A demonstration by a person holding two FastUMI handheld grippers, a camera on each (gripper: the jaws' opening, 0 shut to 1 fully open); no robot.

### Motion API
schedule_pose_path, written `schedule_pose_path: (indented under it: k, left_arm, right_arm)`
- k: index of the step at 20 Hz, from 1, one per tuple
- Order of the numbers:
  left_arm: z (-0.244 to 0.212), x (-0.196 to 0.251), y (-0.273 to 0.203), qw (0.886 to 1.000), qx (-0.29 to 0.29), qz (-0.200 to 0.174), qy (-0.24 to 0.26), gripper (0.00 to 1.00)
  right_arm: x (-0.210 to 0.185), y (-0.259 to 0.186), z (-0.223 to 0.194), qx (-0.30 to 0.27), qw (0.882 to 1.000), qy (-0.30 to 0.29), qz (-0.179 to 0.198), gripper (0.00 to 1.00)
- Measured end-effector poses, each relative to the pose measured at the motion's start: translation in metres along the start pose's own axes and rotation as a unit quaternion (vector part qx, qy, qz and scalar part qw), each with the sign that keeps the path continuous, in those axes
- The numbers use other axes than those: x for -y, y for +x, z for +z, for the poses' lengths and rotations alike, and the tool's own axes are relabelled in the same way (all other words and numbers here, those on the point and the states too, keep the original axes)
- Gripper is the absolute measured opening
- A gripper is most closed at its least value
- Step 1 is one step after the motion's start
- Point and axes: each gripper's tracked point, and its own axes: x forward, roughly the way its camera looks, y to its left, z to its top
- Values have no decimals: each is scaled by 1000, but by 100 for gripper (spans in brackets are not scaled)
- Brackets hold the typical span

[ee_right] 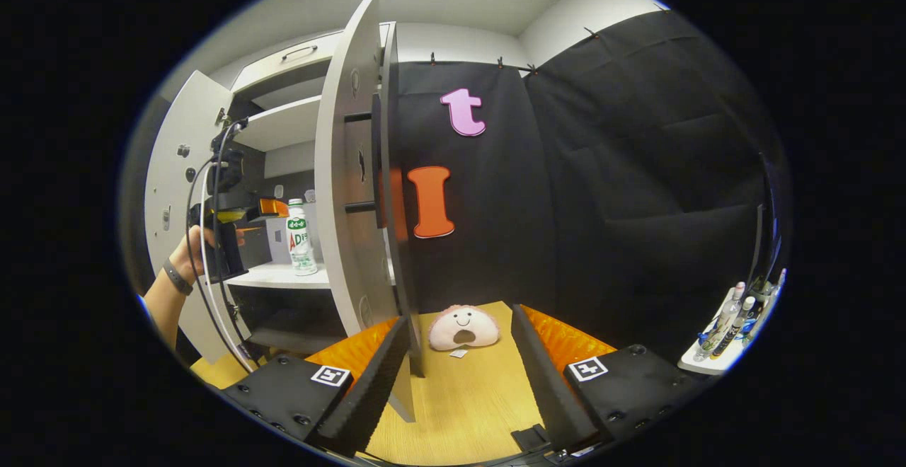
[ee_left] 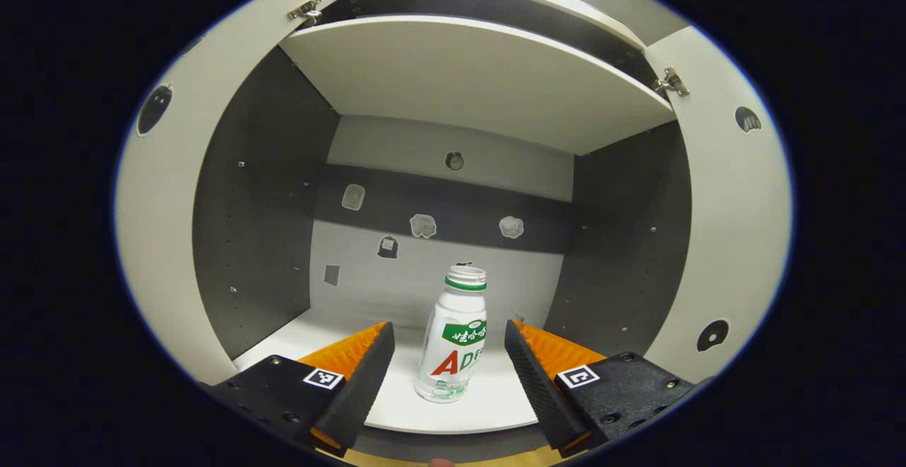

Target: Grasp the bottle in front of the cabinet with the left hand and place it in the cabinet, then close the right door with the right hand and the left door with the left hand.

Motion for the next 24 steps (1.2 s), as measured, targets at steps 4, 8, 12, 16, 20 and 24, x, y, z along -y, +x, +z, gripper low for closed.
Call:
schedule_pose_path:
  k: [4, 8, 12, 16, 20, 24]
  left_arm:
    - [19, -3, -58, 999, 27, 21, -3, 95]
    - [23, -9, -121, 997, 51, 56, 8, 94]
    - [7, -12, -183, 994, 61, 92, 6, 94]
    - [-19, -13, -237, 990, 64, 124, -8, 94]
    - [-52, -21, -279, 984, 56, 167, 14, 95]
    - [-85, -13, -301, 984, 55, 168, -25, 95]
  right_arm:
    - [-5, 3, 2, -9, 998, 9, 57, 96]
    - [-9, 5, 2, -12, 994, 16, 108, 95]
    - [-9, 4, 2, -17, 988, 20, 153, 95]
    - [-9, 8, 4, -15, 983, 25, 179, 95]
    - [-4, 16, 5, -14, 984, 17, 176, 100]
    - [7, 25, 23, 1, 990, 36, 136, 98]
